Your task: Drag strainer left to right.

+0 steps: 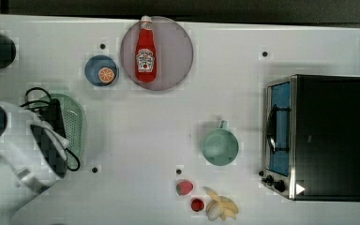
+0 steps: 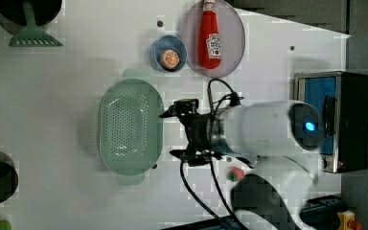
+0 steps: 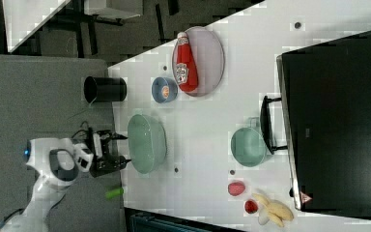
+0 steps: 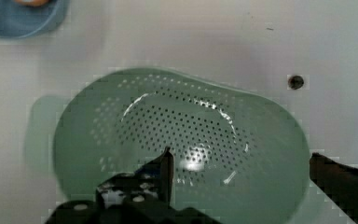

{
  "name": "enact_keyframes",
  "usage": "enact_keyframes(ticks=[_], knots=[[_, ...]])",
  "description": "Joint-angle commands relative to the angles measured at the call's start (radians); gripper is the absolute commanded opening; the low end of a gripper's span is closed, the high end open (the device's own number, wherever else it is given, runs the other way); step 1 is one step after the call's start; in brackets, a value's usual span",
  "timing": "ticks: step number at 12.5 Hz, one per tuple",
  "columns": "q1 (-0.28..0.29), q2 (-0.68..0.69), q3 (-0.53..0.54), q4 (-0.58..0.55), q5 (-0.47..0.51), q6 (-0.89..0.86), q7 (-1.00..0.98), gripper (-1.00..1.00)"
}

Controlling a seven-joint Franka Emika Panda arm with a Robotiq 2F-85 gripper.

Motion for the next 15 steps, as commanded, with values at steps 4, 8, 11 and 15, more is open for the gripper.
enact_keyframes(ticks=[4,8,11,15], knots=[[0.034,0.167,-0.057,-0.063,0.015,0.27,0.079,1.0],[0.148,0.233,-0.185,-0.063,0.015,0.332,0.079,1.0],[0.249,0.251,-0.262,-0.061,0.015,0.344,0.105,1.0],[0.316,0.252,-0.358,-0.061,0.016,0.349,0.119,1.0]])
